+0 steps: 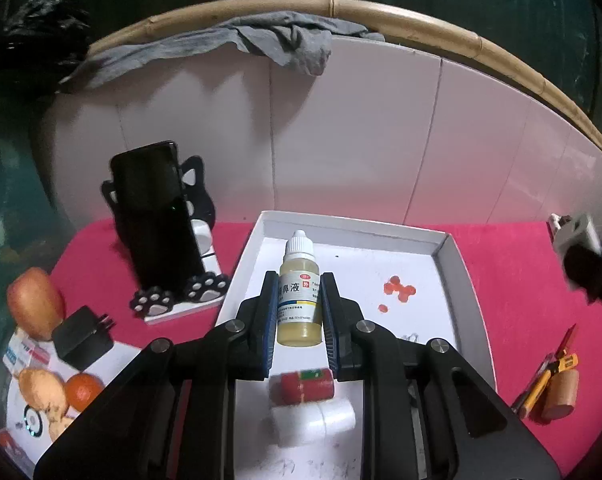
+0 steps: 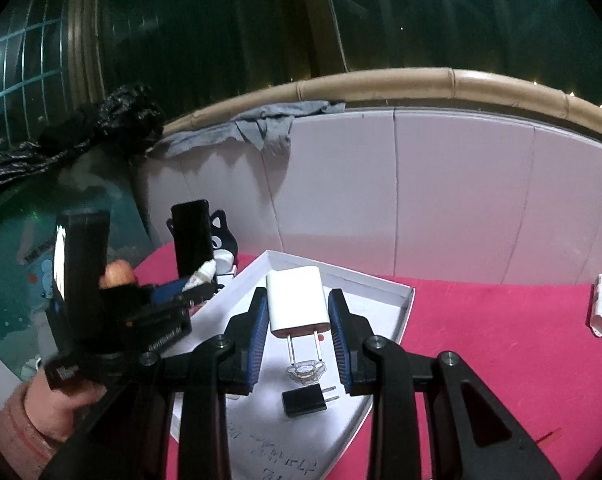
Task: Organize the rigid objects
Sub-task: 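Lower bottle and charger into the tray and open both grippers, then grasp the tan tape roll with left gripper while right gripper grasps the blue binder clip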
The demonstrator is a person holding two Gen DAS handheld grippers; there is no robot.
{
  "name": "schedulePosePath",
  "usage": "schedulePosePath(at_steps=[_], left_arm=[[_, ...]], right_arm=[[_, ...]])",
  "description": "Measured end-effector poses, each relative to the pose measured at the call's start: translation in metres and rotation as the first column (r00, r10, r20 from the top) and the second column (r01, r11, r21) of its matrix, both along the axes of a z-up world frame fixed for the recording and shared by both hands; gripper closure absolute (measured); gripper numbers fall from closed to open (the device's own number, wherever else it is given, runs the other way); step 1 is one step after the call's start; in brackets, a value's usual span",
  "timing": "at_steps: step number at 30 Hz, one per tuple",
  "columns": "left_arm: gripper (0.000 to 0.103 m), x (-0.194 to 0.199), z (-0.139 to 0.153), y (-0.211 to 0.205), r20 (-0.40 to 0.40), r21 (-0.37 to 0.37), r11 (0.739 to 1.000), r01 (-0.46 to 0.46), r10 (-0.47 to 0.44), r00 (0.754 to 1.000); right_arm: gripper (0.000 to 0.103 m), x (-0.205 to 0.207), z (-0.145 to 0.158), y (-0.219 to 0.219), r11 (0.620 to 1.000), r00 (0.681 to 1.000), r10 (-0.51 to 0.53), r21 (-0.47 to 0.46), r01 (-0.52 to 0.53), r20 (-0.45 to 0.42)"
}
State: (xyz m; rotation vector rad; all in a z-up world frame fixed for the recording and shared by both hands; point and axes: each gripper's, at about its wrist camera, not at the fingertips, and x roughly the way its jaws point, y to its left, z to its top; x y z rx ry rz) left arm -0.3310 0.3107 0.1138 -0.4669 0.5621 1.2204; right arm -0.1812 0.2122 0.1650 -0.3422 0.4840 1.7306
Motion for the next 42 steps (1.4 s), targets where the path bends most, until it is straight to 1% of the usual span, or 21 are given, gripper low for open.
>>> schedulePosePath(at_steps=[4, 8, 16, 20, 24, 29, 31, 32, 33, 34, 35, 36, 38, 40, 41, 42], left_arm=[[0.084, 0.005, -0.006, 0.018, 0.012, -0.054, 0.999, 0.001, 0.000, 1.000], [0.083, 0.011, -0.019, 0.034, -0.005, -0.102, 0.995, -0.015, 0.015, 1.000], [0.083, 0.015, -0.041, 0.045, -0.062, -0.149, 0.988, -0.036, 0.027, 0.998], [0.083, 0.018, -0.054, 0.052, -0.088, -0.189, 0.981, -0.046, 0.030, 0.996], [0.083, 0.020, -0.060, 0.055, -0.097, -0.209, 0.977, -0.053, 0.034, 0.995], [0.083, 0.019, -0.063, 0.057, -0.106, -0.224, 0.972, -0.076, 0.053, 0.993], [0.073, 0.019, -0.063, 0.057, -0.107, -0.225, 0.971, -0.079, 0.056, 0.993], [0.051, 0.018, -0.062, 0.056, -0.106, -0.225, 0.971, -0.082, 0.059, 0.993], [0.022, 0.017, -0.062, 0.055, -0.102, -0.218, 0.972, -0.086, 0.064, 0.993], [0.015, 0.016, -0.059, 0.051, -0.098, -0.200, 0.976, -0.090, 0.072, 0.993], [0.014, 0.014, -0.056, 0.048, -0.106, -0.174, 0.979, -0.106, 0.089, 0.990], [0.011, 0.012, -0.052, 0.045, -0.108, -0.148, 0.982, -0.119, 0.104, 0.989], [0.010, 0.007, -0.047, 0.040, -0.101, -0.124, 0.982, -0.140, 0.128, 0.987], [0.010, 0.002, -0.041, 0.035, -0.083, -0.105, 0.982, -0.157, 0.148, 0.985], [0.010, 0.000, -0.037, 0.031, -0.078, -0.088, 0.982, -0.166, 0.159, 0.984], [0.010, -0.002, -0.034, 0.027, -0.075, -0.072, 0.982, -0.174, 0.169, 0.983]], right_arm=[[0.074, -0.004, -0.008, 0.015, 1.000, 1.000, -0.009, -0.027, 0.009, 0.002], [0.074, -0.009, -0.018, 0.032, 0.998, 1.000, -0.016, -0.062, 0.017, 0.019], [0.074, -0.017, -0.050, 0.057, 0.987, 0.999, -0.022, -0.158, 0.027, 0.031], [0.074, -0.021, -0.067, 0.064, 0.979, 0.999, -0.022, -0.201, 0.029, 0.037], [0.074, -0.023, -0.079, 0.068, 0.973, 0.999, -0.027, -0.228, 0.035, 0.039], [0.072, -0.023, -0.086, 0.070, 0.969, 0.999, -0.037, -0.243, 0.046, 0.040], [0.072, -0.022, -0.087, 0.069, 0.969, 0.998, -0.044, -0.243, 0.052, 0.039], [0.068, -0.022, -0.087, 0.069, 0.969, 0.999, -0.042, -0.243, 0.049, 0.034], [0.062, -0.022, -0.086, 0.068, 0.969, 0.999, -0.044, -0.240, 0.050, 0.033], [0.043, -0.022, -0.084, 0.065, 0.972, 0.998, -0.049, -0.229, 0.055, 0.031], [0.026, -0.022, -0.081, 0.062, 0.975, 0.997, -0.062, -0.212, 0.069, 0.039], [0.020, -0.021, -0.079, 0.060, 0.977, 0.996, -0.073, -0.198, 0.081, 0.048], [0.014, -0.018, -0.076, 0.056, 0.980, 0.998, -0.065, -0.188, 0.068, 0.026], [0.011, -0.014, -0.073, 0.052, 0.980, 0.997, -0.076, -0.182, 0.076, 0.004], [0.004, -0.013, -0.072, 0.049, 0.981, 0.997, -0.082, -0.176, 0.080, -0.005], [0.000, -0.012, -0.070, 0.047, 0.982, 0.996, -0.085, -0.169, 0.082, -0.011]])
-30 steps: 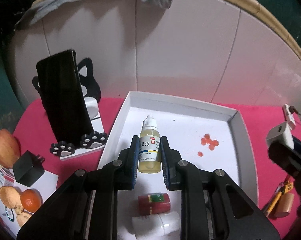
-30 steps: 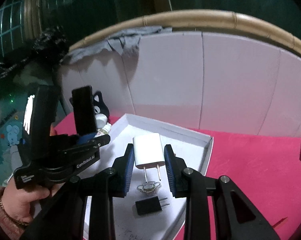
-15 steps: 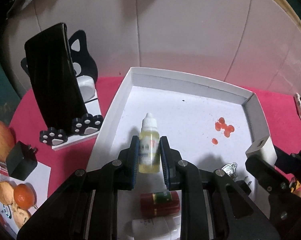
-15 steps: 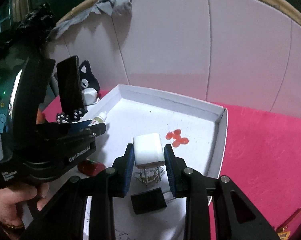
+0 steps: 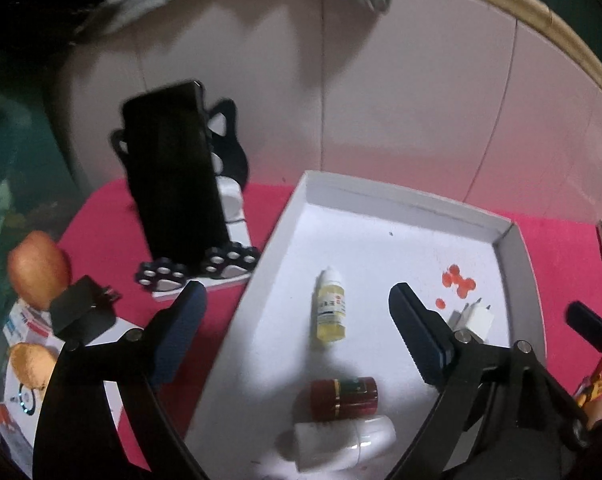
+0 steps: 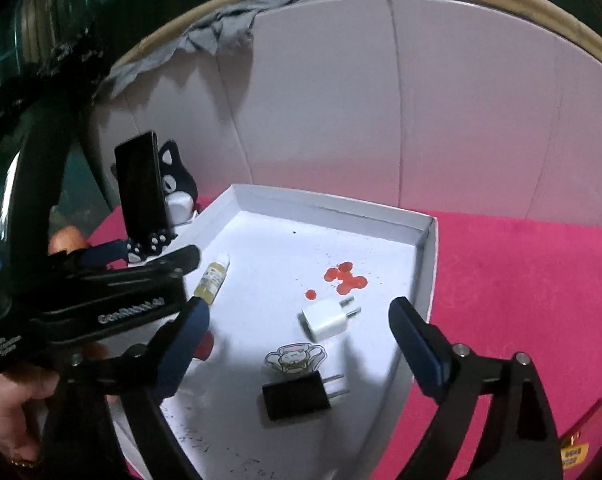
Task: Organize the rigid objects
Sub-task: 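Grasp the tan tape roll with left gripper while right gripper grasps the blue binder clip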
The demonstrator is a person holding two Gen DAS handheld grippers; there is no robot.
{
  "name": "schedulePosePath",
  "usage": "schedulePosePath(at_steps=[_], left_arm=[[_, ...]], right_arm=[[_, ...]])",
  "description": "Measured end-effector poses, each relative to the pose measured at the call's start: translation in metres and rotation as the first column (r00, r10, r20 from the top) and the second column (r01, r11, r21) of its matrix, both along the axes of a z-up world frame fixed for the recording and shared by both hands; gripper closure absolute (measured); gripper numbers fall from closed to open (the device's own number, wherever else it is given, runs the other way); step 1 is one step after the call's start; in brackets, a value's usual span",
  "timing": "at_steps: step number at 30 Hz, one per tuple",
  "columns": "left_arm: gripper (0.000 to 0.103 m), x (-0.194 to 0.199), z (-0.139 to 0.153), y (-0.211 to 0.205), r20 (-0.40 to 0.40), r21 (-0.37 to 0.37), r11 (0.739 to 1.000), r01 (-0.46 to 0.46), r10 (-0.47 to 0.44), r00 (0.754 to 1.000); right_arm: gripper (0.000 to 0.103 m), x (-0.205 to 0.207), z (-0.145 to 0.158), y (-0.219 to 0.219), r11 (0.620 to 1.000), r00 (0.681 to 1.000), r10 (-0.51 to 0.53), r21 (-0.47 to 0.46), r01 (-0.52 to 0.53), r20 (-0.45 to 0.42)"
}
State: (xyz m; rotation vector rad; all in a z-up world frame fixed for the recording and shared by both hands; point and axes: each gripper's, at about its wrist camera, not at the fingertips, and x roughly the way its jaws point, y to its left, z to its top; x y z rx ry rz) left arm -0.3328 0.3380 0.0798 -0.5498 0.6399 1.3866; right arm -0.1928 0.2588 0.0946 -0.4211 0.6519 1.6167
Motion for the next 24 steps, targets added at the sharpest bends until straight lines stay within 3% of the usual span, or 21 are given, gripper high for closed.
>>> schedulePosePath(at_steps=[6, 13, 24], left_arm=[[0.010, -0.007, 0.013, -0.018, 0.021, 0.034, 0.999, -0.033, 0.032, 0.999], [0.010, -0.026, 0.027, -0.076, 0.172, 0.110, 0.990, -0.084, 0.064, 0.983], [0.010, 0.030, 0.043, -0.136, 0.183, 0.185, 0.973, 0.142, -0.176, 0.967]], right_arm=[[0.000, 0.003, 0.010, -0.014, 0.999, 1.000, -0.015, 0.035, 0.015, -0.005], [0.000, 0.021, 0.029, -0.052, 0.992, 0.996, -0.055, 0.109, 0.062, -0.064], [0.000, 0.082, 0.054, -0.118, 0.953, 0.979, -0.173, 0.231, 0.195, -0.111]])
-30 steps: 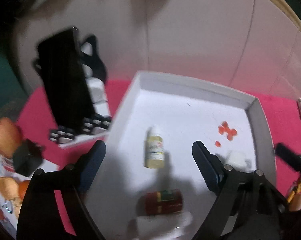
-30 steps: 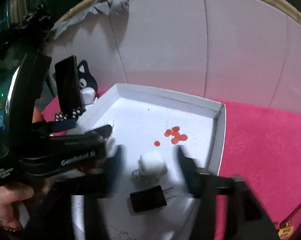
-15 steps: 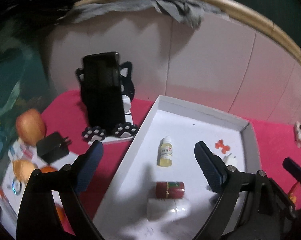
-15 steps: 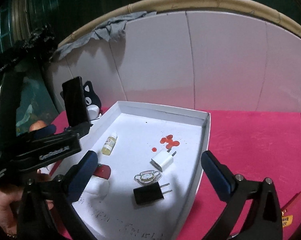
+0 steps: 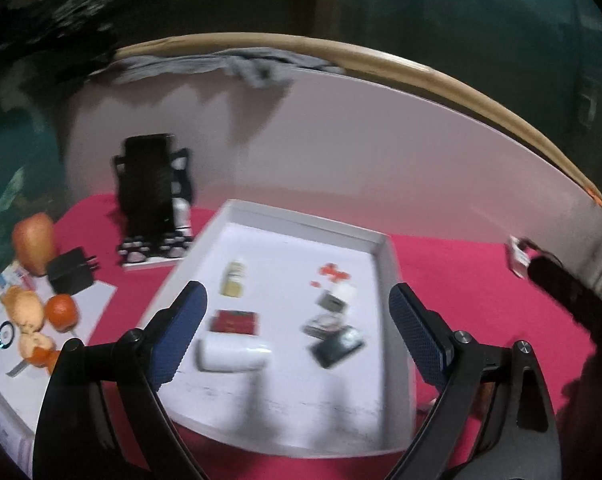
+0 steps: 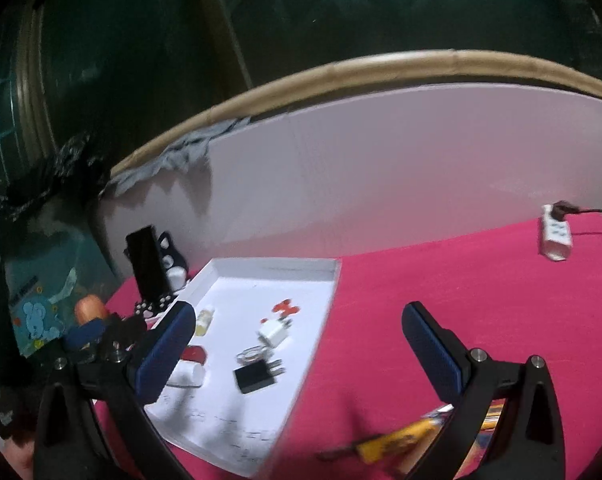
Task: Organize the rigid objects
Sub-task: 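Grasp the tan tape roll with left gripper while right gripper grasps the blue binder clip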
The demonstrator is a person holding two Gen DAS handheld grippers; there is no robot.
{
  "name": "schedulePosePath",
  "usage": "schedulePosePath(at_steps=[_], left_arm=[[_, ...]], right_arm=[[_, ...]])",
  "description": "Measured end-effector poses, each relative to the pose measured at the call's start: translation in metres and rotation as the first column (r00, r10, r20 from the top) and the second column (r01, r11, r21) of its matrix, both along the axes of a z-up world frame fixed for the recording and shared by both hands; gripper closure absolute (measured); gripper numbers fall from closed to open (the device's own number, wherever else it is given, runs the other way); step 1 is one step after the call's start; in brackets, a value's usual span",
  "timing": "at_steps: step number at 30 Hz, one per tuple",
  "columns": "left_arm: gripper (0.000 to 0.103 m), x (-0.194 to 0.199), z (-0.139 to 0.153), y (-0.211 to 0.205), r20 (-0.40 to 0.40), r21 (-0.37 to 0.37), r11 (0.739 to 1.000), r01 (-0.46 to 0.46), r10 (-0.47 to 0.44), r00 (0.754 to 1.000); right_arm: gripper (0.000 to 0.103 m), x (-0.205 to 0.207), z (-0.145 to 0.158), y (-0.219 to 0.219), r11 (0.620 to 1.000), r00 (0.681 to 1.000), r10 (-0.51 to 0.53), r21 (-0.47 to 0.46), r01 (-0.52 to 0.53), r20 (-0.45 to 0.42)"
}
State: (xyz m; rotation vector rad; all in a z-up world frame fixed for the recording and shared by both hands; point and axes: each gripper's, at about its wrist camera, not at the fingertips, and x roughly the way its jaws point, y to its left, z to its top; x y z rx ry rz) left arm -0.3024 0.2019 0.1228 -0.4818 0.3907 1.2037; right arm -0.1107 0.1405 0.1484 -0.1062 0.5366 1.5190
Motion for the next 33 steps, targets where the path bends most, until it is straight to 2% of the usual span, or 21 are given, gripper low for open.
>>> schedulePosePath(at_steps=[4, 9, 13, 16, 23, 26, 31, 32, 33], left_arm=[[0.010, 0.030, -0.006, -0.013, -0.013, -0.006, 0.995, 0.097, -0.097, 0.995], [0.010, 0.071, -0.023, -0.026, -0.032, -0.053, 0.970, 0.239, -0.241, 0.970], [0.010, 0.105, -0.041, -0.040, -0.038, -0.109, 0.926, 0.362, -0.368, 0.929], [0.010, 0.132, -0.056, -0.051, -0.029, -0.155, 0.877, 0.455, -0.465, 0.885], [0.010, 0.185, -0.080, -0.061, -0.115, -0.204, 0.824, 0.528, -0.556, 0.823], [0.010, 0.201, -0.086, -0.064, -0.158, -0.197, 0.815, 0.545, -0.575, 0.803], [0.010, 0.223, -0.095, -0.064, -0.211, -0.205, 0.799, 0.565, -0.600, 0.771], [0.014, 0.227, -0.097, -0.064, -0.217, -0.208, 0.797, 0.568, -0.603, 0.767], [0.027, 0.230, -0.099, -0.064, -0.225, -0.212, 0.794, 0.569, -0.606, 0.763]], right_arm=[[0.000, 0.033, 0.004, -0.024, 0.996, 0.997, -0.082, 0.033, 0.082, -0.012], [0.000, 0.071, -0.004, -0.046, 0.986, 0.985, -0.167, 0.022, 0.168, -0.053], [0.000, 0.098, -0.017, -0.061, 0.975, 0.972, -0.223, -0.007, 0.223, -0.079], [0.000, 0.117, -0.027, -0.071, 0.965, 0.959, -0.263, -0.028, 0.262, -0.104], [0.000, 0.144, -0.058, -0.084, 0.950, 0.950, -0.300, -0.118, 0.289, -0.089], [0.000, 0.156, -0.073, -0.092, 0.939, 0.943, -0.319, -0.162, 0.302, -0.090], [0.000, 0.175, -0.084, -0.102, 0.929, 0.929, -0.343, -0.197, 0.313, -0.141], [0.000, 0.176, -0.084, -0.103, 0.929, 0.929, -0.342, -0.198, 0.312, -0.141], [0.000, 0.177, -0.084, -0.104, 0.931, 0.931, -0.337, -0.197, 0.307, -0.138]])
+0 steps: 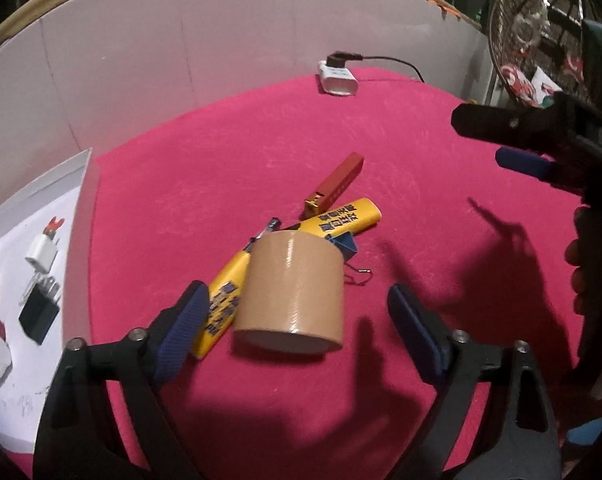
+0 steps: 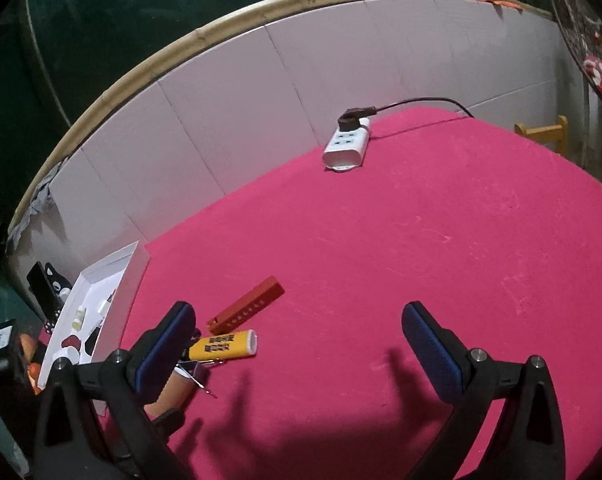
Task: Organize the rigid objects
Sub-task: 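Grasp the tan tape roll with left gripper while right gripper grasps the blue binder clip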
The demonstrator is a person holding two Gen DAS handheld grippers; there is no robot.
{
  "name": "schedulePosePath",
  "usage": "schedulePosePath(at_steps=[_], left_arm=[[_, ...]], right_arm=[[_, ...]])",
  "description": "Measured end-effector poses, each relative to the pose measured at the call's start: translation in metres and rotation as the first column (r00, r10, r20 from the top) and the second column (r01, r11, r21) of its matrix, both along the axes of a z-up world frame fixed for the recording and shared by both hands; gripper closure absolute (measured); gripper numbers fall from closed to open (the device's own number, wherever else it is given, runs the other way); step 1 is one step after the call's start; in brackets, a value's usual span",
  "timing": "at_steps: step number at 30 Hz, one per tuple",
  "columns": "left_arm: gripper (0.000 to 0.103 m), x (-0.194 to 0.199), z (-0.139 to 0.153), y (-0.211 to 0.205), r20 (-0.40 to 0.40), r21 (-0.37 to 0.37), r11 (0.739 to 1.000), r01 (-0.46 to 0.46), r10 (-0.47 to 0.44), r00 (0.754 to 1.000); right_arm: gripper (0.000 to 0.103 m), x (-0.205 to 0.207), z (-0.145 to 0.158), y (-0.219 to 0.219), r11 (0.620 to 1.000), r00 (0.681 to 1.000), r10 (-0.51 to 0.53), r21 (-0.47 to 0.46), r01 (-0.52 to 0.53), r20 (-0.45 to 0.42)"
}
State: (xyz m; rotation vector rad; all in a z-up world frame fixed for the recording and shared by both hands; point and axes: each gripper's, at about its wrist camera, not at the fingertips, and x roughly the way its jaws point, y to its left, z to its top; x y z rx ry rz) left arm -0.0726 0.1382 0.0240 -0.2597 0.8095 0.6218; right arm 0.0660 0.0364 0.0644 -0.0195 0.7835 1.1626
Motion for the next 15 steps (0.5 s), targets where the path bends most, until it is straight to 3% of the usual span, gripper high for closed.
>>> schedulePosePath(at_steps=[2, 3, 10, 12, 13, 15], left_arm=[[0.049, 0.002, -0.005, 0.002, -0.024, -0.002, 1.000, -0.005, 0.005, 1.000], [0.052, 0.000, -0.007, 0.003, -0.023, -0.008, 1.000, -0.004, 0.003, 1.000], [0.052, -0.028, 0.001, 0.002, 0.035, -0.011, 0.999, -0.047, 0.048, 0.998], [0.052, -0.047, 0.011, 0.002, 0.078, -0.012, 0.997, -0.079, 0.079, 0.994], [0.052, -0.054, 0.016, 0.001, 0.093, -0.010, 0.996, -0.092, 0.092, 0.991], [0.052, -0.069, 0.026, 0.000, 0.130, -0.002, 0.993, -0.115, 0.115, 0.985]], right_arm=[[0.000, 0.000, 0.000, 0.001, 1.000, 1.000, 0.020, -0.002, -0.020, 0.008], [0.000, -0.002, 0.000, 0.002, 0.999, 0.999, 0.035, -0.006, -0.035, 0.016], [0.001, -0.026, -0.007, 0.013, 0.985, 0.981, 0.169, -0.062, -0.163, 0.094], [0.010, -0.045, -0.007, 0.016, 0.968, 0.957, 0.250, -0.077, -0.240, 0.145], [0.019, -0.053, -0.008, 0.019, 0.957, 0.946, 0.286, -0.091, -0.274, 0.155], [0.027, -0.066, -0.012, 0.026, 0.938, 0.927, 0.342, -0.121, -0.326, 0.156]])
